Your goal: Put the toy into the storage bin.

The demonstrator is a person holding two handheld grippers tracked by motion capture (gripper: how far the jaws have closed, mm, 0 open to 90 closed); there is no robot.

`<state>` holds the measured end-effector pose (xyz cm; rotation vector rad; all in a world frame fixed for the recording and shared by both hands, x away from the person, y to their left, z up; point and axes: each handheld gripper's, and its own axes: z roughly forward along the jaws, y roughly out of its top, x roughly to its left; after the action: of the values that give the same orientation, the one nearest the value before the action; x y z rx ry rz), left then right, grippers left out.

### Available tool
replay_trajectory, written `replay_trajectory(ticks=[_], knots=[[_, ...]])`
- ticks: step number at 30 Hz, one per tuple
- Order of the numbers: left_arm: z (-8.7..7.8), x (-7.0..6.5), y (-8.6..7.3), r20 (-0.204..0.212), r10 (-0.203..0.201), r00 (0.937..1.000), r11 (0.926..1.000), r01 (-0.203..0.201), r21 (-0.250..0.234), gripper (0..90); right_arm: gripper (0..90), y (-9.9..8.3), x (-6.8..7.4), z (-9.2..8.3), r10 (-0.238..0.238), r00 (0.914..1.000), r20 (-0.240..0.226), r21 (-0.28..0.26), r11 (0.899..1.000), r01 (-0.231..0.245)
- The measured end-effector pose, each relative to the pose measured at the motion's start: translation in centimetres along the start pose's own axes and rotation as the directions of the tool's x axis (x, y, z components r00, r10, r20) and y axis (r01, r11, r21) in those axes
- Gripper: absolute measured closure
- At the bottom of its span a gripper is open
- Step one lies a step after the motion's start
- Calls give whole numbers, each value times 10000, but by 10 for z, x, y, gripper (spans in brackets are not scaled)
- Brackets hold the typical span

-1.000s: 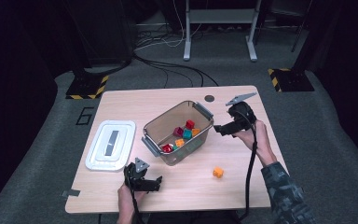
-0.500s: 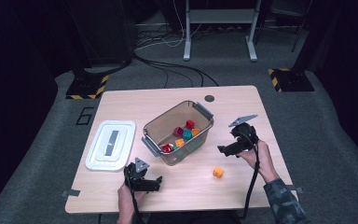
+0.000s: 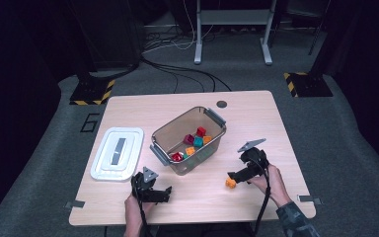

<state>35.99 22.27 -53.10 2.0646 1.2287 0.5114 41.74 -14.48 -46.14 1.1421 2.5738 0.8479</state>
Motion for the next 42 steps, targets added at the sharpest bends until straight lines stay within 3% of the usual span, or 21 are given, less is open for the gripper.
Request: replay_trajectory(ticks=[13,20,25,26,27,29,30,31,34,35,36,42], knots=[[0,0,0,0,4,10000,10000,-4,-1,0,0,-15,13,20,-184,9996,-234,547,9983,197],[0,0,0,0,2,10000,10000,-2,-3,0,0,-19,16,26,-146,9998,-102,520,9985,151],[0,0,0,-2,0,10000,10000,0,-2,0,163,-22,18,24,-319,9994,-157,406,9986,325],[0,0,0,-3,0,10000,10000,0,-4,0,242,-24,20,24,-393,9990,-189,451,9982,401],[0,0,0,-3,0,10000,10000,0,-4,0,242,-24,20,24,-393,9990,-189,451,9982,401],[0,0,0,-3,2,10000,10000,-2,-4,0,330,-25,22,25,-490,9986,-207,497,9975,499],[0,0,0,-3,0,10000,10000,0,-4,0,433,-26,24,25,-569,9982,-196,526,9969,579],[0,0,0,-3,0,10000,10000,0,-4,0,433,-26,24,25,-569,9982,-196,526,9969,579],[0,0,0,-1,0,10000,10000,0,-3,0,611,-27,26,23,-687,9975,-171,524,9962,695],[0,0,0,-3,-2,10000,10000,2,-4,0,611,-27,26,23,-687,9975,-171,524,9962,695],[0,0,0,0,4,10000,10000,-4,0,0,667,-27,25,22,-695,9975,-111,504,9963,700],[0,0,0,2,-1,10000,10000,1,0,0,672,-27,19,21,-574,9983,-44,419,9975,576]])
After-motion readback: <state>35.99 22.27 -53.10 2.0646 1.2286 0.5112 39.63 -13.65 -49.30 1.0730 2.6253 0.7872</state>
